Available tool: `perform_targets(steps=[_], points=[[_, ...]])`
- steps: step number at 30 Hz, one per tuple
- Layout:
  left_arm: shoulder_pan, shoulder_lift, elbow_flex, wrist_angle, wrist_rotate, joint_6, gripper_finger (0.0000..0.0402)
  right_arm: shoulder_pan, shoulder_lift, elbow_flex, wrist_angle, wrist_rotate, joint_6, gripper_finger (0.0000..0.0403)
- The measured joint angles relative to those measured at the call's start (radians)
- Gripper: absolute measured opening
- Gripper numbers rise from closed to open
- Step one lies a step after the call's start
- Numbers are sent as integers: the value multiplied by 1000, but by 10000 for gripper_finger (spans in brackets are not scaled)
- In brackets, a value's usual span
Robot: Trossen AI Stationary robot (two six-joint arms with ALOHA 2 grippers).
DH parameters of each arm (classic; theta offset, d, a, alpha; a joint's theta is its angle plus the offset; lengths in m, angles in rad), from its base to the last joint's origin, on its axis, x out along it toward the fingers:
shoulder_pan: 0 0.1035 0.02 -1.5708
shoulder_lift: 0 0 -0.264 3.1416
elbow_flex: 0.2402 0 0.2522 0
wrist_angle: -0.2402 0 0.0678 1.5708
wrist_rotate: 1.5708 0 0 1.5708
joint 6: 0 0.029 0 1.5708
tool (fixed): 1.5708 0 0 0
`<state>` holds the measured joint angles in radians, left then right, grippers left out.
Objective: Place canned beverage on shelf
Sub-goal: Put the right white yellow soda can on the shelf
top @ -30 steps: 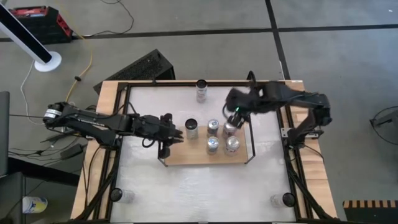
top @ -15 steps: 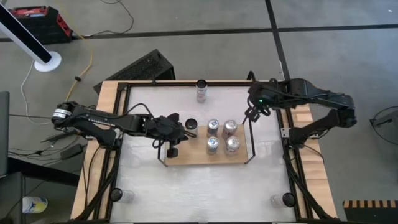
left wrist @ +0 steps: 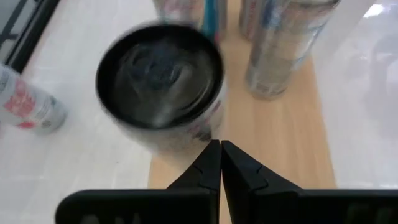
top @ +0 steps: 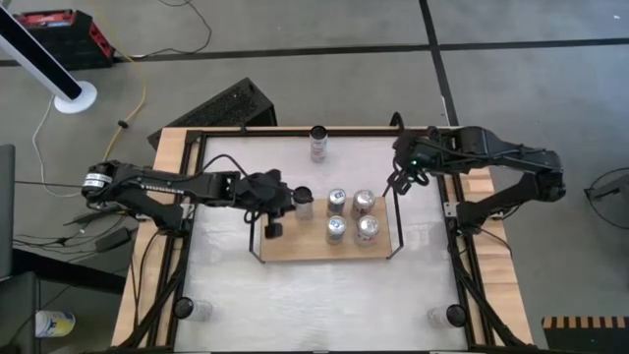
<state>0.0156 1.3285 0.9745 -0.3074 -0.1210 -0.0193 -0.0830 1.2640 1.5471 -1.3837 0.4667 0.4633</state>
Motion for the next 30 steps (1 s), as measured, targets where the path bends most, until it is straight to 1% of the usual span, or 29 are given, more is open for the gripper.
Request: perform_targets(steps=[4,6,14,17,19,21,26,28,30], points=[[5,0,0,-17,-40,-1,0,-5,-1,0,16,0,0,39],[6,0,0,-16,-51,-1,0,-5,0,0,16,0,0,42],[7,0,0,-23,-137,-2,0,-5,0,0,16,0,-3,19],[7,0,0,-54,-146,-2,0,-5,0,0,16,0,-3,21],[7,0,0,-75,-147,-13,0,-5,0,0,16,0,-3,29],[7,0,-1,-92,-137,-28,0,-5,0,0,16,0,-3,36],[4,0,-1,-80,12,-30,0,-5,0,0,16,1,-3,34],[0,0,-1,-64,34,-28,0,-5,0,0,20,1,-3,27],[-5,6,-1,-49,29,-27,0,-5,0,0,32,1,-3,21]])
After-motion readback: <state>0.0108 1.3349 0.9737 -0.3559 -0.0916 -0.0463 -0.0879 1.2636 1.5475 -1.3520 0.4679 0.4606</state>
